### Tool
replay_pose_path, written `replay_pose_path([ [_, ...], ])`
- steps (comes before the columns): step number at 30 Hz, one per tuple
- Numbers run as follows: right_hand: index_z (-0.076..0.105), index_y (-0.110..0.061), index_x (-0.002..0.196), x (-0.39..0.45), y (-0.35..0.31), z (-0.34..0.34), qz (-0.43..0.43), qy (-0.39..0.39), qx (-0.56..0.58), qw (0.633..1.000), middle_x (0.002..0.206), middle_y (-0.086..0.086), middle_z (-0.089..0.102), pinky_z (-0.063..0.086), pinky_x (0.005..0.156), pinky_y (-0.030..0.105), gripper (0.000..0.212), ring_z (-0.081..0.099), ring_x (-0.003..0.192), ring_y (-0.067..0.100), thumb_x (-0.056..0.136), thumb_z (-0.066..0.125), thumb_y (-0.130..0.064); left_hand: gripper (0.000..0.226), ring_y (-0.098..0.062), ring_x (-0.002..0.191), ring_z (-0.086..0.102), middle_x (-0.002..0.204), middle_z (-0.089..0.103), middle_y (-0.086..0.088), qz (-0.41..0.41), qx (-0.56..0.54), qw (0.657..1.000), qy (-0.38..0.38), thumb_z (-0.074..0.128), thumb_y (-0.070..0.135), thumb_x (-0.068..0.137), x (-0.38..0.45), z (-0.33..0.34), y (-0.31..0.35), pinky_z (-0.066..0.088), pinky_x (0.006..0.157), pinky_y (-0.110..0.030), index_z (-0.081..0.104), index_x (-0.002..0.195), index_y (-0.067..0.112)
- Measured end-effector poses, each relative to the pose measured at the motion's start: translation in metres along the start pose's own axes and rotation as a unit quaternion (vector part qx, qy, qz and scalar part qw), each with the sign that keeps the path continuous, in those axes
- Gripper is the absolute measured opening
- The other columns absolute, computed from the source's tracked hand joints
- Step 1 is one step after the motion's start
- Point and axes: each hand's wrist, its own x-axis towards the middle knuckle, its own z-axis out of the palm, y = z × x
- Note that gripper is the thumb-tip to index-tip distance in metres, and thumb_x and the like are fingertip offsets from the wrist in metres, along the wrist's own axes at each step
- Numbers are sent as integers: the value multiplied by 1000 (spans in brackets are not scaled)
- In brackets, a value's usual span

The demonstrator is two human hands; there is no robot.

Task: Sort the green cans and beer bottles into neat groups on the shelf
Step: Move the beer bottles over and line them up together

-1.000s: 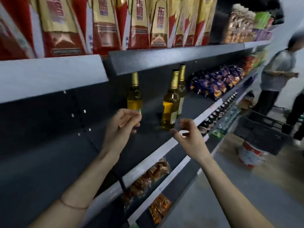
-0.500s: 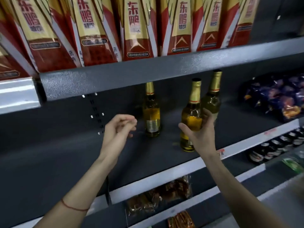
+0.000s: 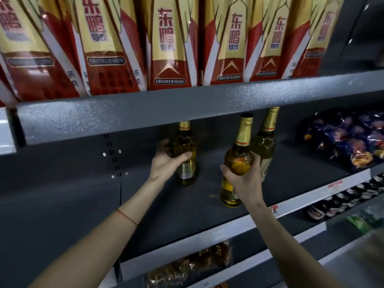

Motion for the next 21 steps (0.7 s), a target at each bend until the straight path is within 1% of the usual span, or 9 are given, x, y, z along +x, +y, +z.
replay_pose_path([
  [2, 38, -38, 132, 0, 1, 0, 2, 2, 1, 1000, 115, -29, 54, 39, 79, -8, 82, 52, 102, -29, 70, 92, -35, 80, -19, 123, 64, 129, 69, 5, 6, 21, 1000, -5, 94, 37, 75, 10, 12, -2, 49, 110, -40, 51, 140, 24],
  [5, 37, -40, 131, -1, 2, 1, -1, 2, 7, 1000, 117, -27, 54, 40, 80, -6, 81, 53, 104, -26, 70, 91, -38, 73, -22, 124, 63, 124, 66, 5, 8, 39, 999, 1, 94, 34, 75, 20, 26, -5, 49, 109, -41, 50, 132, 26],
  [7, 38, -39, 131, 0, 3, 1, -3, 1, 9, 1000, 118, -24, 55, 42, 82, -4, 81, 54, 106, -23, 69, 90, -39, 78, -24, 124, 63, 125, 67, 3, 5, 46, 999, 8, 94, 34, 74, 25, 30, -9, 50, 109, -44, 49, 136, 25],
  [11, 38, -38, 134, -1, 2, 0, -13, -5, 15, 1000, 121, -25, 54, 44, 87, -1, 82, 53, 112, -20, 71, 91, -36, 75, -23, 117, 66, 116, 68, 7, 28, 39, 998, 39, 95, 32, 73, 28, 33, -16, 52, 102, -39, 50, 133, 26],
  [13, 38, -40, 134, -3, 0, -2, -12, -12, 28, 999, 120, -27, 56, 47, 90, 4, 82, 55, 115, -14, 70, 90, -40, 73, -24, 115, 68, 117, 71, 3, 31, 35, 997, 59, 96, 31, 71, 25, 31, -20, 54, 104, -42, 54, 131, 24],
  [15, 40, -42, 134, -8, -2, -6, -18, -20, 50, 998, 117, -31, 58, 48, 91, 6, 82, 57, 115, -9, 68, 88, -47, 67, -22, 110, 71, 115, 74, 2, 35, 28, 997, 65, 97, 30, 69, 16, 25, -23, 56, 102, -44, 57, 123, 27],
  [18, 42, -40, 134, -20, -6, -11, -31, -32, 81, 996, 115, -35, 58, 47, 91, 6, 81, 59, 116, -6, 67, 87, -50, 61, -9, 100, 72, 107, 75, 7, 49, 13, 996, 71, 97, 31, 63, -7, 10, -27, 59, 91, -36, 58, 108, 36],
  [19, 43, -43, 133, -25, -8, -12, -35, -37, 90, 995, 116, -34, 58, 47, 92, 7, 79, 60, 116, -5, 68, 87, -50, 61, -8, 99, 73, 106, 76, 7, 51, 7, 996, 74, 97, 30, 61, -17, 5, -27, 58, 89, -33, 58, 107, 36],
  [21, 42, -50, 129, -34, -12, -12, -37, -52, 109, 992, 117, -33, 59, 47, 92, 7, 77, 60, 116, -4, 67, 87, -49, 62, -6, 97, 74, 103, 78, 9, 56, -3, 995, 83, 99, 22, 63, -36, -5, -28, 58, 85, -26, 59, 108, 35],
])
